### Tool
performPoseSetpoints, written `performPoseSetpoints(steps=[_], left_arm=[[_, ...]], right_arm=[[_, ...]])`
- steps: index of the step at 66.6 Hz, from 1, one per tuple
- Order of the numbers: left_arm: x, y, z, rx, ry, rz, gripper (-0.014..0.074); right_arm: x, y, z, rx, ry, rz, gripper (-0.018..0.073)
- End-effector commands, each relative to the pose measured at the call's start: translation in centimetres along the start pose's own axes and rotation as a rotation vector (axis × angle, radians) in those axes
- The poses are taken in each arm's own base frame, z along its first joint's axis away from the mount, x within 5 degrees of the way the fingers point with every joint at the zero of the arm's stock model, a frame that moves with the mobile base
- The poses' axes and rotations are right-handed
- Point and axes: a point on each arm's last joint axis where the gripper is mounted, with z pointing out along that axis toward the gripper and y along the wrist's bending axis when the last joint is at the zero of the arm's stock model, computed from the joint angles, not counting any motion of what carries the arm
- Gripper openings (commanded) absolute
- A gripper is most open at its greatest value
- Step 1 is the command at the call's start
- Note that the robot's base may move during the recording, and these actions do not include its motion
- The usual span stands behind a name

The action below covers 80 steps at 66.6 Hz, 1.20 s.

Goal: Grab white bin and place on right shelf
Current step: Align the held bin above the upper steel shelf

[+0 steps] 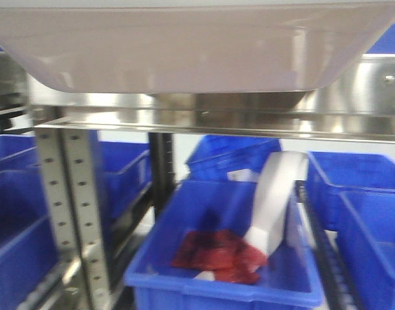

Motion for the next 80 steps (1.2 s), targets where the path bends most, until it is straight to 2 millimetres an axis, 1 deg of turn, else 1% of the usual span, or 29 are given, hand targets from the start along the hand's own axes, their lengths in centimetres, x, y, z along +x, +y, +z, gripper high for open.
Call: performPoseSetpoints(steps=[1,80], left_arm=[[-1.16,-3.13,-0.77,0.210,-0.071,0.013,0.0230],[-1.16,-3.13,-0.77,0.210,-0.071,0.013,0.0230]], right_arm=[[-0.61,3.60,-1.02,-0.262,-0.032,0.031,0.0452],[-0.61,3.60,-1.02,-0.262,-0.032,0.031,0.0452]])
